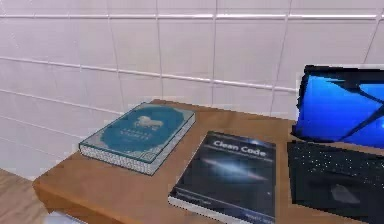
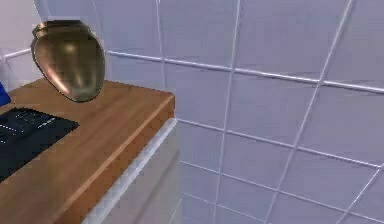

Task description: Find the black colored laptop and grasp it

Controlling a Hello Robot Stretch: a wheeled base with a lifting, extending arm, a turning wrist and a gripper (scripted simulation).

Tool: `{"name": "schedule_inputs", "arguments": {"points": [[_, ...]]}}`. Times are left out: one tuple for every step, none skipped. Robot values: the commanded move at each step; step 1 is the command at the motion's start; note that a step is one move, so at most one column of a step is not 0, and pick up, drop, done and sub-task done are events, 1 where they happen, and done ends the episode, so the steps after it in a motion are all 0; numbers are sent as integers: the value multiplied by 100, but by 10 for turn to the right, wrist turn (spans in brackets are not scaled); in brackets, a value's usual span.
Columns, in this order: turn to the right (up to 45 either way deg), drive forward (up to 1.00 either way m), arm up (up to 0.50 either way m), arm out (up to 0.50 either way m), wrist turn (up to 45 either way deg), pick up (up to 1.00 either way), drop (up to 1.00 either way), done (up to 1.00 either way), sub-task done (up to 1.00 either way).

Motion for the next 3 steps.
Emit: {"name": "schedule_inputs", "arguments": {"points": [[-390, 0, 0, 0, 0, 0, 0, 0, 0], [-60, 0, 0, 0, 0, 0, 0, 0, 0], [-30, 0, 0, 0, 0, 0, 0, 0, 0]]}}
